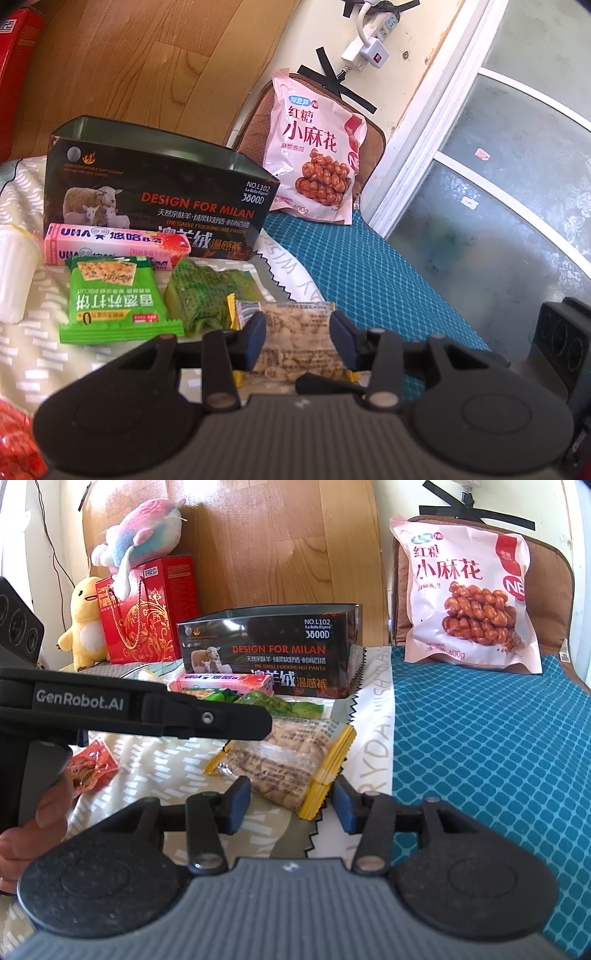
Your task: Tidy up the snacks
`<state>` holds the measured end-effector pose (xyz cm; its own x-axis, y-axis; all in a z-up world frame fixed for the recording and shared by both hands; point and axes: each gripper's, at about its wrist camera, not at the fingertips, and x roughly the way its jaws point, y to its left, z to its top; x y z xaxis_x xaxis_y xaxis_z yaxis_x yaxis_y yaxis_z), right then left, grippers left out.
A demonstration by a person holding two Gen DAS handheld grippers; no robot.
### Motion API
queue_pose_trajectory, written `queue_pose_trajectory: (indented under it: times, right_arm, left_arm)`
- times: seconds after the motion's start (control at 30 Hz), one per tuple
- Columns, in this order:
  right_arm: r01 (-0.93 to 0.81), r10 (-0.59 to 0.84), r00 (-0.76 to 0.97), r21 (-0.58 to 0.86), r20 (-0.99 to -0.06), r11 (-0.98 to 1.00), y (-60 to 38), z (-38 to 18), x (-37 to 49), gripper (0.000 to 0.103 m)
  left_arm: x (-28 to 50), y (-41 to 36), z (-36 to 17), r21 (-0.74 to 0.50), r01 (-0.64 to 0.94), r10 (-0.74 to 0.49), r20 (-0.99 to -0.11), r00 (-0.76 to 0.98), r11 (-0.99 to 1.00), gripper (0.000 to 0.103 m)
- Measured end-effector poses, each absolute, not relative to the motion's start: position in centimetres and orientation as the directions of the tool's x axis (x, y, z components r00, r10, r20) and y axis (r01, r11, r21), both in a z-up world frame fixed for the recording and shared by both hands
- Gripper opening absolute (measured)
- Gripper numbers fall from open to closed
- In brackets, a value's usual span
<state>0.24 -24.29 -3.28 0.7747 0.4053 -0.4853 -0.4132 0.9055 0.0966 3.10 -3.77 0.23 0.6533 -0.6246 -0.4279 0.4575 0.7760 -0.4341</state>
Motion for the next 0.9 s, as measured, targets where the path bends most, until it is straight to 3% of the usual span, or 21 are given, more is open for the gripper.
queue_pose_trajectory:
  times: [0.9]
  right_arm:
    - [-0.414, 0.416, 0.771, 0.117, -0.482, 0.903, -24.62, -3.28, 0.24, 0.053]
  left_arm:
    - [3.06, -3.62, 0.23, -0.44, 0.44, -0.614, -0.432, 0.66, 0.783, 0.043]
